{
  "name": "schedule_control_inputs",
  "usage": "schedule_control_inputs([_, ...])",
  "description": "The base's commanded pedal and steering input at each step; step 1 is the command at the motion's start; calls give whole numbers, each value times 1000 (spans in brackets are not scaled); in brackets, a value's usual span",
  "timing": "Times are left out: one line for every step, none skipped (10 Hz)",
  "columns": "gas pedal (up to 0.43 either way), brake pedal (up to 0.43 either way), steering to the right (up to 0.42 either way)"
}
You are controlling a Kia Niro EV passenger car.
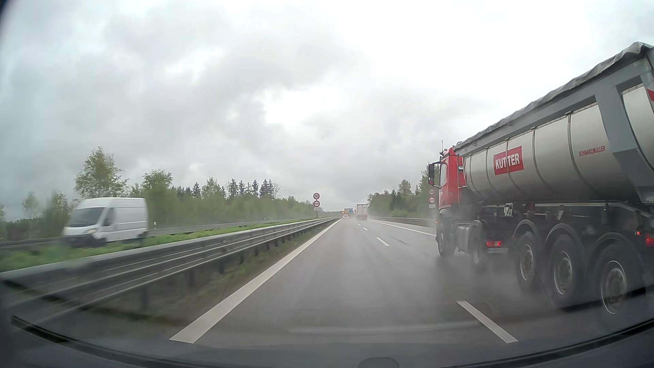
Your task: Follow the waypoints while adhering to traffic rules and regulations
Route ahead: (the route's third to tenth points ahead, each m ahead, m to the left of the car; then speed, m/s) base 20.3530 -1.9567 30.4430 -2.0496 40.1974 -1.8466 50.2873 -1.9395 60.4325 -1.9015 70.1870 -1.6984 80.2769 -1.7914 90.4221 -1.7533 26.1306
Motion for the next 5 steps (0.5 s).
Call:
schedule_control_inputs([228, 0, -1])
schedule_control_inputs([228, 0, -1])
schedule_control_inputs([228, 0, -1])
schedule_control_inputs([228, 0, -1])
schedule_control_inputs([228, 0, -2])
